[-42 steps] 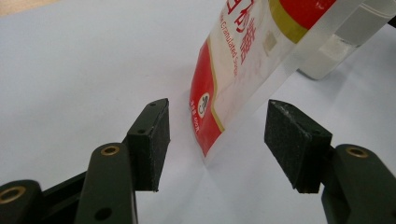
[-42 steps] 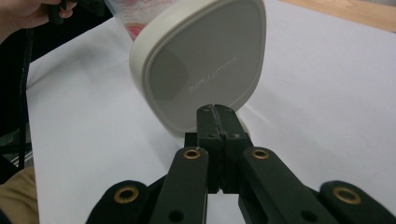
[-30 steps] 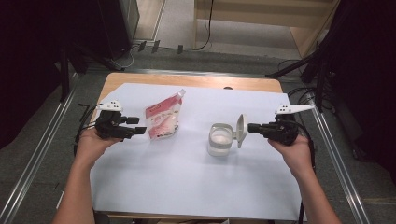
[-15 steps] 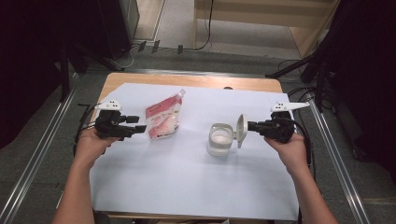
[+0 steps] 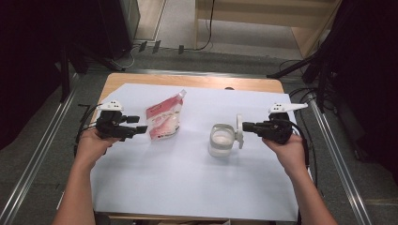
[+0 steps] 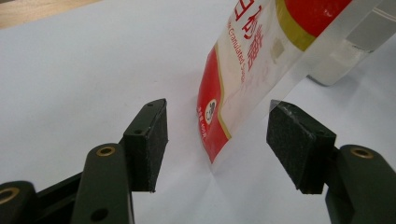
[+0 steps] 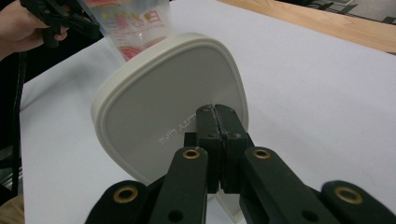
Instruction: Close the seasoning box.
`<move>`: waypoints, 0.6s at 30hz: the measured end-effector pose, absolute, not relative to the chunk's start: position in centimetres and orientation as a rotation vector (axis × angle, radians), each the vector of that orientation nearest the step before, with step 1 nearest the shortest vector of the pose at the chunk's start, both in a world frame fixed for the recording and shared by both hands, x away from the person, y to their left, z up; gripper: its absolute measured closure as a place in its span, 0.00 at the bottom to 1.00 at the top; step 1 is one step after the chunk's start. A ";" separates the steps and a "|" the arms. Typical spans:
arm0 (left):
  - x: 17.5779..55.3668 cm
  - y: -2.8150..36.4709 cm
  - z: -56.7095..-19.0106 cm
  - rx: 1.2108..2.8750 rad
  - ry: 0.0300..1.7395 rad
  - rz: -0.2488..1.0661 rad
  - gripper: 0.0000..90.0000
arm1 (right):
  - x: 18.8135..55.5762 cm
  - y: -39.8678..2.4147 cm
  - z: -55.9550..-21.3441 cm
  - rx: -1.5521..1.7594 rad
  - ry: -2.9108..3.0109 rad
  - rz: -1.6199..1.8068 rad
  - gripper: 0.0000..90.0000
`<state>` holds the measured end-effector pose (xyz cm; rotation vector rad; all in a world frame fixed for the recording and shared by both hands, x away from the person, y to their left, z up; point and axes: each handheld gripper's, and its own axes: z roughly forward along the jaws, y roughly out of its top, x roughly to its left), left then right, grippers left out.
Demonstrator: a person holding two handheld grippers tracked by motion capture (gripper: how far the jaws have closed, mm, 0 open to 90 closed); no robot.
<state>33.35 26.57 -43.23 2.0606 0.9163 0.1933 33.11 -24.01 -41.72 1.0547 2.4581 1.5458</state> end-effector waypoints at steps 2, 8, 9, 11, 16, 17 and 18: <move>33.4 26.5 -43.3 2.053 0.925 0.201 0.43 | 33.1 -23.6 -41.8 1.049 2.467 1.543 1.00; 33.4 26.6 -43.4 2.059 0.923 0.214 0.43 | 32.9 -22.2 -41.7 0.998 2.501 1.519 1.00; 33.4 26.6 -43.4 2.060 0.924 0.210 0.42 | 32.9 -22.1 -41.6 0.997 2.507 1.516 1.00; 33.4 26.6 -43.4 2.064 0.927 0.202 0.42 | 32.9 -21.9 -41.7 0.988 2.511 1.511 0.98; 33.5 26.5 -43.4 2.050 0.959 0.183 0.41 | 32.7 -21.6 -41.6 0.959 2.519 1.498 0.83; 33.5 26.5 -43.4 2.046 0.968 0.185 0.40 | 32.6 -21.6 -41.6 0.952 2.514 1.500 0.80; 33.5 26.5 -43.3 2.048 0.965 0.186 0.39 | 32.5 -21.5 -41.5 0.946 2.516 1.496 0.77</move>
